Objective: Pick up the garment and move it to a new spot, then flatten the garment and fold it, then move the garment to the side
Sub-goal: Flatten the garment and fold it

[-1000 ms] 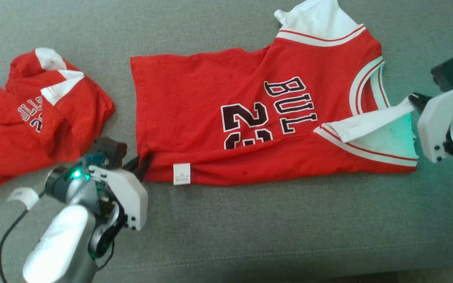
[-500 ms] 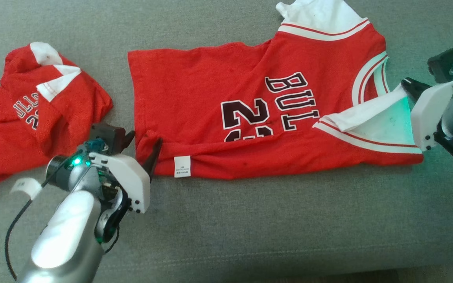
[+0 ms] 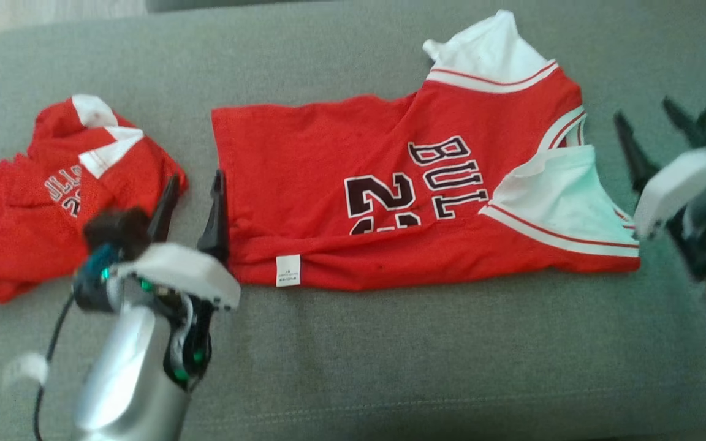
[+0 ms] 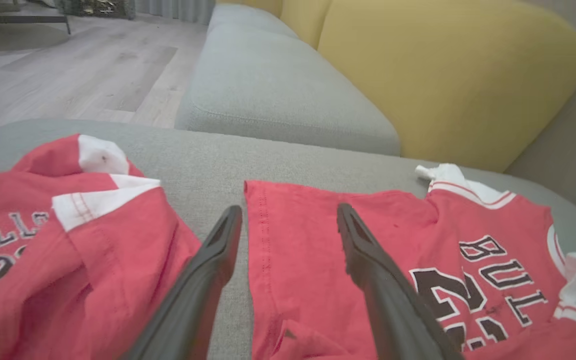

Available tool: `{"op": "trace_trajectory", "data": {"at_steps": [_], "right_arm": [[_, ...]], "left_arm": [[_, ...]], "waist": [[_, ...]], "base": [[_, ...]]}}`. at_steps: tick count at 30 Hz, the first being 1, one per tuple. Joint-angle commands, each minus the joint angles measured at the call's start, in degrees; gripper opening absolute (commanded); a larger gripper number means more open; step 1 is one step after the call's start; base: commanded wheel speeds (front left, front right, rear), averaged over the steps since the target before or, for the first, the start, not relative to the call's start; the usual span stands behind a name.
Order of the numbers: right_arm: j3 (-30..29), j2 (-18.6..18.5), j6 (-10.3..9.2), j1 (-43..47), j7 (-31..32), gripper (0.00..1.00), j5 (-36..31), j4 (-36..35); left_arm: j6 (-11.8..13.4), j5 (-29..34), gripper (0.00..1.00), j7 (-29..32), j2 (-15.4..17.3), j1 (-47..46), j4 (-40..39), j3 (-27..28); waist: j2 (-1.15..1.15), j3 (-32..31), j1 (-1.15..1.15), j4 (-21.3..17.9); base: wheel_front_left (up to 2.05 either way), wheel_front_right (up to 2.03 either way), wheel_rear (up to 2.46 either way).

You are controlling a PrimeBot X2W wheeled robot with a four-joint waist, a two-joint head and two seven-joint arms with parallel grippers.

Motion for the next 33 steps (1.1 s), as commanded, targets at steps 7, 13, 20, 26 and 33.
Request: {"op": "trace_trajectory", "data": {"at_steps": [7,13,20,26,33], "right_arm": [[-9.9,6.2,-0.05,12.8,-8.5,1.00,-3.3,-7.4],[-18.5,13.1,-0.05,22.4,-9.8,1.00,-8.8,-16.5],[-22.4,17.4,-0.05,27.2,-6.6,1.00,-12.9,-25.6],[-22.8,18.8,-0.05,28.8,-3.8,1.00,-14.2,-31.7],[-22.1,19.7,-0.05,29.7,-2.4,1.00,-14.6,-34.9]], "left_arm": [[0.7,-3.0,1.00,-6.0,-2.4,7.3,-2.5,4.5],[0.5,-2.3,1.00,-6.5,-3.7,12.3,-0.3,3.6],[1.2,-0.9,1.00,-6.5,-4.2,12.2,2.3,3.8],[3.2,0.4,1.00,-6.5,-4.0,9.6,9.4,4.5],[3.1,0.1,1.00,-5.9,-3.3,4.5,18.3,4.8]], "waist": [[0.00,-4.5,0.00,-1.1],[0.00,-5.9,0.00,-2.1],[0.00,-5.9,0.00,-3.0],[0.00,-5.1,0.00,-4.1],[0.00,-3.6,0.00,-5.9]], "base": [[0.00,0.00,0.00],[0.00,0.00,0.00],[0.00,0.00,0.00],[0.00,0.00,0.00],[0.00,0.00,0.00]]}}
